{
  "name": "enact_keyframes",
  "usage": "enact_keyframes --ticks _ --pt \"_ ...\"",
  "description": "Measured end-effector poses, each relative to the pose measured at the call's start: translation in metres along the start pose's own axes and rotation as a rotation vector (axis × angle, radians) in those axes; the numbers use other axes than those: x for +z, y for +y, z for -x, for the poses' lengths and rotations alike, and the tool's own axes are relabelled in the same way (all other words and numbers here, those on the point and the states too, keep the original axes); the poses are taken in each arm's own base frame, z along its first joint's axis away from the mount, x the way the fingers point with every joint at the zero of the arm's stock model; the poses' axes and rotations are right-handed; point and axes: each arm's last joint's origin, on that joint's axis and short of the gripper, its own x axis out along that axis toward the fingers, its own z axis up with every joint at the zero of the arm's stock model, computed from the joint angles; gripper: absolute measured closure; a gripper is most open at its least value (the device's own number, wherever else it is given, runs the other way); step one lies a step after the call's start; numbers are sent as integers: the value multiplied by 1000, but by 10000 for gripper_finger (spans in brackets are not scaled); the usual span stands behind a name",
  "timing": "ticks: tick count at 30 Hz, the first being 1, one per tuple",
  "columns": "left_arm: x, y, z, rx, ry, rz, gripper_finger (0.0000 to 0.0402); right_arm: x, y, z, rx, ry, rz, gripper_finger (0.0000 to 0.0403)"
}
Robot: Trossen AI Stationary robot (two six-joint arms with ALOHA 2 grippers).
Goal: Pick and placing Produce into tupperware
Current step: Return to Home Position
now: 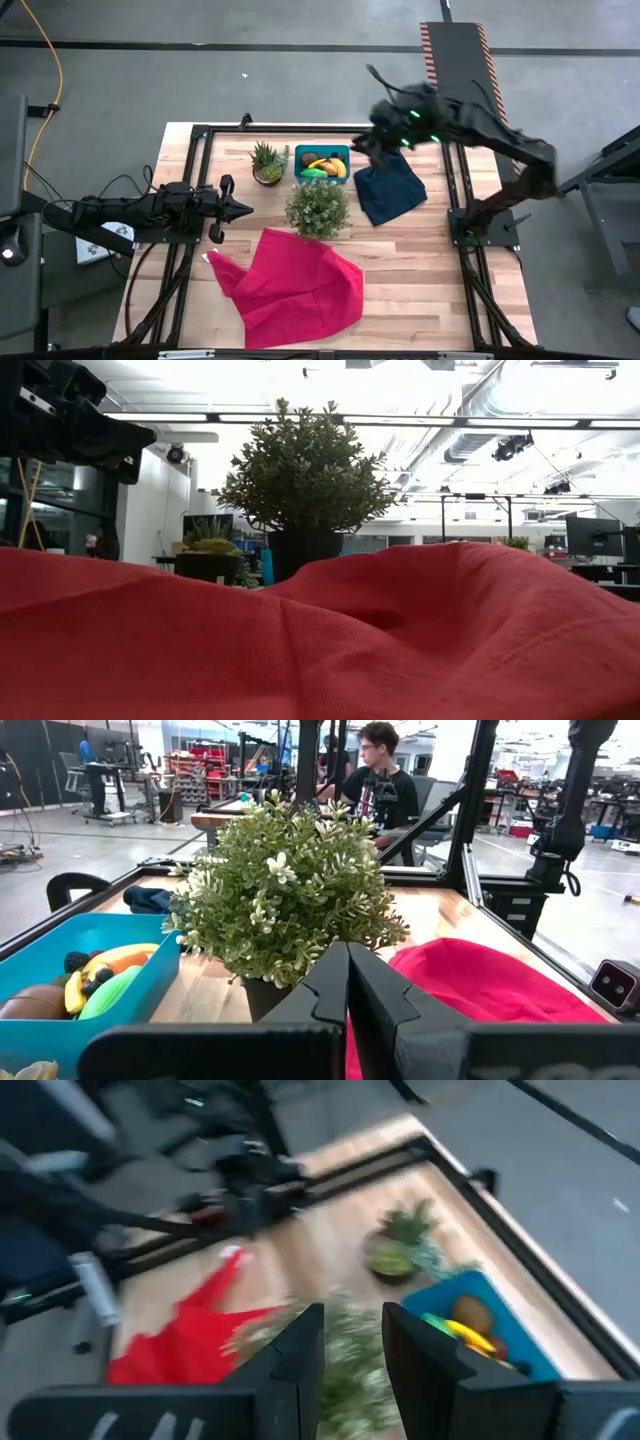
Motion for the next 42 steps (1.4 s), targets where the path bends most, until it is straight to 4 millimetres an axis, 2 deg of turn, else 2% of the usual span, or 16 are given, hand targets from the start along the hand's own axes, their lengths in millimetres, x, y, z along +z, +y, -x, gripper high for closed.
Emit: enact_keyframes --ticks 4,7,11,18,25,31,35,40,42 --pt "0 0 0 0 0 0 401 -35 16 38 136 -129 48 309" --pt "0 0 0 0 0 0 401 -63 21 54 329 -297 51 309" --pt "0 0 0 -1 0 0 401 -100 20 56 530 -483 18 309" --pt "0 0 0 -1 0 0 401 -160 15 42 722 -623 27 309" --pt "0 0 0 0 0 0 401 -207 5 34 766 -692 51 309" --pt "0 0 0 -1 0 0 401 -242 -9 37 708 -616 92 309" --pt "0 0 0 -1 0 0 401 -254 -14 43 673 -543 92 309" --pt "0 0 0 -1 0 0 401 -255 -15 50 620 -627 189 309" --pt "0 0 0 -1 0 0 401 -262 -17 47 594 -659 203 309"
